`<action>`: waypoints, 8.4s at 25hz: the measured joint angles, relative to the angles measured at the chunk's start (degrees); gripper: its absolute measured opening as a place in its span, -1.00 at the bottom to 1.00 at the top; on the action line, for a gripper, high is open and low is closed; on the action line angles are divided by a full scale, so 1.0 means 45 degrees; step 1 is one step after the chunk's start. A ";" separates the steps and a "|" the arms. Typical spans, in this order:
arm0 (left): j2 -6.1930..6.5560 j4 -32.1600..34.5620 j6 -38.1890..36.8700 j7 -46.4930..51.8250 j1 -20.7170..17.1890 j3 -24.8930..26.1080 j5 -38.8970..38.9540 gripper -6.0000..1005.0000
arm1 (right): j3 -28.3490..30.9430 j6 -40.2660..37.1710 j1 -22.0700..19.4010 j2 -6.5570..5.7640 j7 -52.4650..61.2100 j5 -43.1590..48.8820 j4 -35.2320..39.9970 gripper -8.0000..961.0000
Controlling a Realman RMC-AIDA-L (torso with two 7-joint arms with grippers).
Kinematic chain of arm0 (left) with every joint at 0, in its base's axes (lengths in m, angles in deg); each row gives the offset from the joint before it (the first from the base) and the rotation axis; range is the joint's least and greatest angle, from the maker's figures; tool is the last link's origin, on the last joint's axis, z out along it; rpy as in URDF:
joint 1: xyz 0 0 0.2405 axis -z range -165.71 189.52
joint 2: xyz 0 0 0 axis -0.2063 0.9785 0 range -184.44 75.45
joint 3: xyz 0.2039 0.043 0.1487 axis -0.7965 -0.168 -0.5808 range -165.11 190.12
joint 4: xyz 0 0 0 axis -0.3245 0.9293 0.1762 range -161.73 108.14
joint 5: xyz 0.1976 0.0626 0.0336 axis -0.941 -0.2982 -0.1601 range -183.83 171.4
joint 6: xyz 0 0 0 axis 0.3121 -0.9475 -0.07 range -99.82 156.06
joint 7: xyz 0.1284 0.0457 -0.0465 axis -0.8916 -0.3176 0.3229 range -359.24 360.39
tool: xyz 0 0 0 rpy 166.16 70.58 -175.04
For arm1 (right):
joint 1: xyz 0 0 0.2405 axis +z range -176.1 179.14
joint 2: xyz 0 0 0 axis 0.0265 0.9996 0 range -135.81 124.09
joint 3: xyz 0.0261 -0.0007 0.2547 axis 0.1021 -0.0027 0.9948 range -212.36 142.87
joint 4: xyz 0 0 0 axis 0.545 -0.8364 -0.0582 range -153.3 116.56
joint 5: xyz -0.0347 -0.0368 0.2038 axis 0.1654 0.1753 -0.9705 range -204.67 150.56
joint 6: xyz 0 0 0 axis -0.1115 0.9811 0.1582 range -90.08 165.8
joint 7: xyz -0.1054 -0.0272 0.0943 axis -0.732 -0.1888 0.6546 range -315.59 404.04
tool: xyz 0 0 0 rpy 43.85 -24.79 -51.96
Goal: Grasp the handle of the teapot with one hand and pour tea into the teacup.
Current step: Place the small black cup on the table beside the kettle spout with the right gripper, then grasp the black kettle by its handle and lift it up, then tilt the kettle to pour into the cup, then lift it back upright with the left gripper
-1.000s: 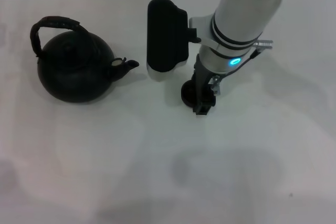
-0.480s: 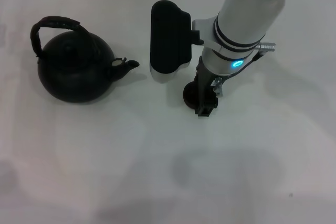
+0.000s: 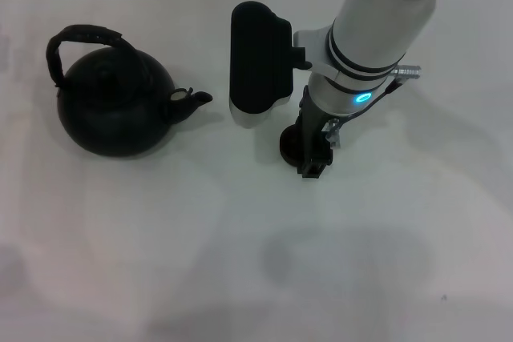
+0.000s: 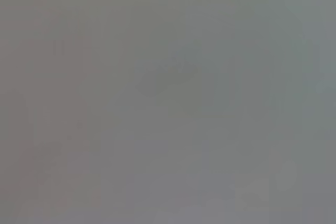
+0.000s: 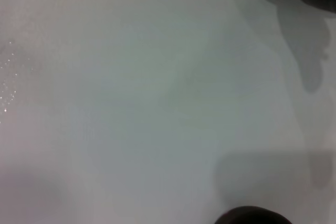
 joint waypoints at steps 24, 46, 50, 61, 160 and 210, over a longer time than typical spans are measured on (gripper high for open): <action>0.0074 0.0001 -0.0044 0.0007 0.0021 0.0000 0.0000 0.45 | 0.0869 -0.0130 -0.0393 0.0001 -0.0390 -0.0032 0.0037 0.79; 0.0113 -0.0004 -0.0022 0.0023 0.0032 -0.0055 0.0000 0.45 | 0.5596 -0.0206 -0.1962 -0.0042 -0.3335 -0.2882 -0.1128 0.79; 0.0118 -0.0044 -0.0010 0.0024 0.0036 -0.0075 -0.0016 0.45 | 0.7919 -0.0283 -0.2332 -0.0064 -0.4212 -0.3619 -0.2094 0.79; 0.0110 -0.0079 0.0001 0.0036 -0.0096 -0.0098 -0.0083 0.45 | 1.4733 -0.0736 -0.3941 -0.0175 -0.6227 -0.8067 -0.5438 0.79; -0.0258 -0.0726 -0.2577 0.0396 -0.1371 -0.5256 -0.2584 -0.79 | 1.7863 -0.3404 -0.5952 0.0000 -2.4451 -1.9397 -0.8888 0.78; -0.0314 0.0738 -0.1681 -0.6909 0.2013 -0.6719 -0.4203 -0.81 | 1.7864 -0.3440 -0.5559 0.0000 -2.4391 -1.9406 -0.9808 0.78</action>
